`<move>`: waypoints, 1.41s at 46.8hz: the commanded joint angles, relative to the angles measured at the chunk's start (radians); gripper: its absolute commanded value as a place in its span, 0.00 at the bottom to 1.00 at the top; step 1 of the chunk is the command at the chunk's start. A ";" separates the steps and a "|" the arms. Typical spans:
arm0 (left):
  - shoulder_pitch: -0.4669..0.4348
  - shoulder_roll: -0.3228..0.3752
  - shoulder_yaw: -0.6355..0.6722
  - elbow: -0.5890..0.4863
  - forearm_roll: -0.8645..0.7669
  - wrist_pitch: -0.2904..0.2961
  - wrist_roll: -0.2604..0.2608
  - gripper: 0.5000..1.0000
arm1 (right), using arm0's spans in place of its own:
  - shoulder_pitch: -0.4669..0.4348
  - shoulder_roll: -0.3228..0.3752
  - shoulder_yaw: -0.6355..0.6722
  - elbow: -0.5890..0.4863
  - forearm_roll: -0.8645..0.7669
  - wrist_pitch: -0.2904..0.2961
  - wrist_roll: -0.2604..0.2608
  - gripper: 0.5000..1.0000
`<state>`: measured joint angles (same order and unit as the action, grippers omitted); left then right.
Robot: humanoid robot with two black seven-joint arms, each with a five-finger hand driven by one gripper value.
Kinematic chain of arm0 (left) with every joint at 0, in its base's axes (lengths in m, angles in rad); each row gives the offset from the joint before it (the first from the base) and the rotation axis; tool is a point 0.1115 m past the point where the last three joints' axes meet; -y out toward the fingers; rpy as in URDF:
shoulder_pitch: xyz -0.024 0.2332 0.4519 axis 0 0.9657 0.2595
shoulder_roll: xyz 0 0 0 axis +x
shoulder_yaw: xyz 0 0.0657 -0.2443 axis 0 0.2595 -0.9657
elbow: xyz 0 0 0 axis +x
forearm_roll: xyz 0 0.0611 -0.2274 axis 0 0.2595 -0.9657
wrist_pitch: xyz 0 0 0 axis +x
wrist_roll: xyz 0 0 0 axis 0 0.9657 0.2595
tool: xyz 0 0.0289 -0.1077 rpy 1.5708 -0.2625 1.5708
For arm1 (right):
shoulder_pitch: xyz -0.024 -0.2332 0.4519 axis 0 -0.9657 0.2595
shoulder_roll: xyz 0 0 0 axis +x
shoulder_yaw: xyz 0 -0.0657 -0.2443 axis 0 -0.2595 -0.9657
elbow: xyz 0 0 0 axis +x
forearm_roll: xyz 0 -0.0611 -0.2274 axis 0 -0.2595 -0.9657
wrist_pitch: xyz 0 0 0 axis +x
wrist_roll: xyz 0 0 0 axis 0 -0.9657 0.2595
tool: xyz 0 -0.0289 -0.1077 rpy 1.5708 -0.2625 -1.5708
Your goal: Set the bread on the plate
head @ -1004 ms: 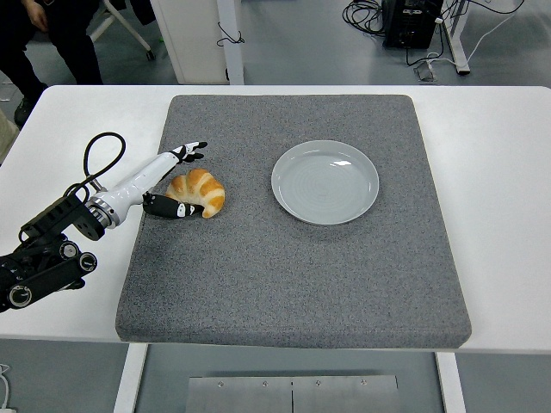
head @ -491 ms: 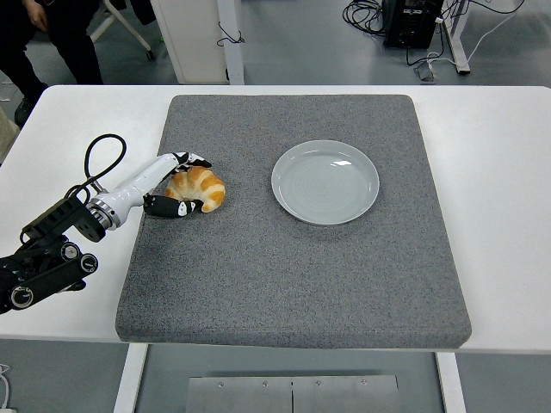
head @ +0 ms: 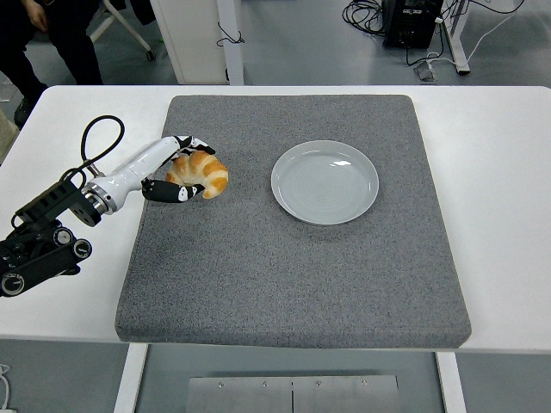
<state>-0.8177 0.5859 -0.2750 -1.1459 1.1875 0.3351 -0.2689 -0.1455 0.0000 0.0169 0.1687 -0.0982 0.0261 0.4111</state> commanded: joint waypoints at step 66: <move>-0.440 0.091 0.002 -0.031 -0.109 -0.189 -0.001 0.00 | 0.000 0.000 0.000 0.000 0.000 0.000 0.000 1.00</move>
<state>-1.2558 0.6905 -0.2729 -1.1775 1.0757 0.1450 -0.2698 -0.1457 0.0000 0.0169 0.1687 -0.0982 0.0261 0.4110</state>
